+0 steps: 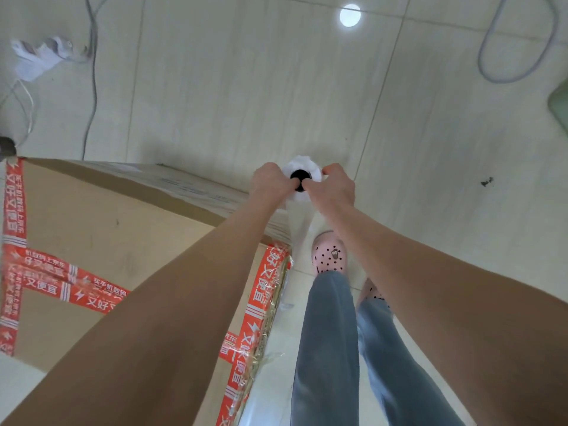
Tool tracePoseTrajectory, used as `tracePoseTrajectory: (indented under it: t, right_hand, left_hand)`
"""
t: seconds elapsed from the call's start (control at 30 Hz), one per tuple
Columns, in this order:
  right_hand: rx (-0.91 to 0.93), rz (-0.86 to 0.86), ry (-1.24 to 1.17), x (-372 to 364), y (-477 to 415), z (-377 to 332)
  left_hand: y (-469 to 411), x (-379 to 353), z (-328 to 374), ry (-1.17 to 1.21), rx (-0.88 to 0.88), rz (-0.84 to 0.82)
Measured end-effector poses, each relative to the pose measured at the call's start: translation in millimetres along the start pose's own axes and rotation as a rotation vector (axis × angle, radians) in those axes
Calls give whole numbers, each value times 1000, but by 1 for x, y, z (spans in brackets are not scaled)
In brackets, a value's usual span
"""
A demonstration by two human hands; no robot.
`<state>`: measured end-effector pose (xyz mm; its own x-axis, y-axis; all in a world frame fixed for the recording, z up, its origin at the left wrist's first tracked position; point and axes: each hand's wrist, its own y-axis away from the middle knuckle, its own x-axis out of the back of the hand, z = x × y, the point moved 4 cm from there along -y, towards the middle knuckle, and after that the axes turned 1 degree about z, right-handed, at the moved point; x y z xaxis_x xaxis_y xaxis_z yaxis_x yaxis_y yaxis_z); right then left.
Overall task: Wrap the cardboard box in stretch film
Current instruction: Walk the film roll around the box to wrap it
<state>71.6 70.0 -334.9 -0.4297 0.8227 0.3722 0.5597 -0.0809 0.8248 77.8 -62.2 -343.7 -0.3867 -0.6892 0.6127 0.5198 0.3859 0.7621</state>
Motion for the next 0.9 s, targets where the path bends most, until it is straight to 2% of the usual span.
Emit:
tracePoseTrajectory:
  t: [0.13, 0.27, 0.4, 0.6, 0.67, 0.73, 0.9]
  right_hand:
    - [63, -17, 132, -6, -4, -17]
    - [122, -20, 245, -11, -10, -36]
    - [145, 5, 245, -15, -14, -49]
    - [161, 49, 236, -25, -25, -73]
    - [181, 37, 237, -34, -29, -86]
    - [201, 26, 250, -40, -33, -96]
    - [249, 10, 326, -45, -39, -101]
  left_hand:
    - [-16, 13, 21, -258, -205, 22]
    - [-23, 22, 25, -371, -220, 28]
    - [-30, 32, 14, -227, -123, 46]
    - [-38, 54, -4, 190, 66, 89]
    - [-39, 58, -12, 223, 110, 83]
    - [-40, 63, -13, 127, 68, 124]
    - [-43, 77, 5, -199, -208, 242]
